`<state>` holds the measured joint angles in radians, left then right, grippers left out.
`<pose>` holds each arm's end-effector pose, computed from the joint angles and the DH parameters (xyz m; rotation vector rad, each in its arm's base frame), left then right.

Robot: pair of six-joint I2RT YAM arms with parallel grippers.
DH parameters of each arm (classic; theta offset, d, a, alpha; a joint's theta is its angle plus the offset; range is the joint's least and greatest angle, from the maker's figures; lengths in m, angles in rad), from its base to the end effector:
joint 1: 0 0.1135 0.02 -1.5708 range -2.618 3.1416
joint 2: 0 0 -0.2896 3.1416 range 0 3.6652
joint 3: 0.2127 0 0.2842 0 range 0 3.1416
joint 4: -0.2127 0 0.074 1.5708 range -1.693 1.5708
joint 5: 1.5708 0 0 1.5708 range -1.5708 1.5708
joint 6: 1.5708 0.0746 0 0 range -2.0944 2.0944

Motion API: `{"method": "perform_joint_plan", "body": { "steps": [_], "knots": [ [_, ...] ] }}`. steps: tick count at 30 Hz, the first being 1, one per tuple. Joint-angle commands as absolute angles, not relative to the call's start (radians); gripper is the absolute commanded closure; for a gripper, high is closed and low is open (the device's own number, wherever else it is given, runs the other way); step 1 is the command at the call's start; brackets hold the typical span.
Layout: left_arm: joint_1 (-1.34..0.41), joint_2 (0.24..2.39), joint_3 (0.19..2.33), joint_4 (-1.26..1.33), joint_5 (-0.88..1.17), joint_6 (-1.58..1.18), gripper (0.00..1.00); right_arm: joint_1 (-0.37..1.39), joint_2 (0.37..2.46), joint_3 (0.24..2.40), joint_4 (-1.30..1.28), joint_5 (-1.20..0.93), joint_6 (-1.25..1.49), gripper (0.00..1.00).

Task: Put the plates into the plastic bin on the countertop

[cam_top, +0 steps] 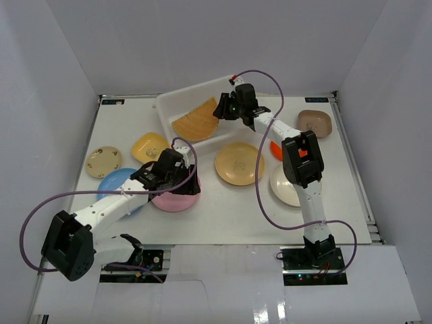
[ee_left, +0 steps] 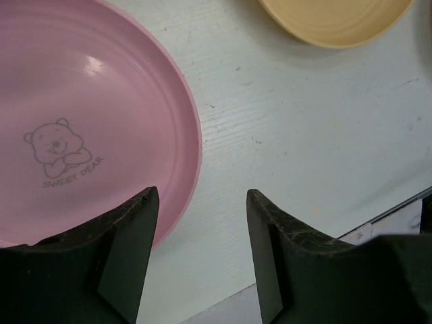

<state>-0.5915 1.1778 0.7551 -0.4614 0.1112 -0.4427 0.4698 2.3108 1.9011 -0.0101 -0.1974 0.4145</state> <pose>0.2286 -0.1635 0.2072 0.2391 2.5277 -0.5715 0.5537 0.2975 0.2118 -0.1893 2.0559 0.7563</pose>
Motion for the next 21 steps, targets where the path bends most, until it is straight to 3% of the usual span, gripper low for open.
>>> {"method": "perform_joint_plan", "body": {
  "steps": [1,6,9,12,17,21],
  "knots": [
    [-0.620,1.209,0.811,-0.502,0.069,-0.451,0.34,0.472,2.264,1.937,0.041,-0.155,0.394,0.54],
    [-0.673,1.305,0.847,-0.548,-0.104,-0.448,0.29,0.482,2.206,2.012,-0.062,-0.064,0.377,0.36],
    [-0.680,1.353,0.856,-0.563,-0.112,-0.456,0.29,0.485,2.111,1.993,-0.078,-0.054,0.342,0.31],
    [-0.719,1.387,0.871,-0.566,-0.121,-0.475,0.34,0.486,1.941,1.808,-0.013,-0.046,0.319,0.30],
    [-0.768,1.482,0.917,-0.584,-0.179,-0.494,0.47,0.486,1.637,1.308,0.124,-0.009,0.311,0.32],
    [-0.779,1.537,0.963,-0.615,-0.247,-0.491,0.51,0.486,1.395,0.995,0.135,0.098,0.310,0.32]
  ]
}}
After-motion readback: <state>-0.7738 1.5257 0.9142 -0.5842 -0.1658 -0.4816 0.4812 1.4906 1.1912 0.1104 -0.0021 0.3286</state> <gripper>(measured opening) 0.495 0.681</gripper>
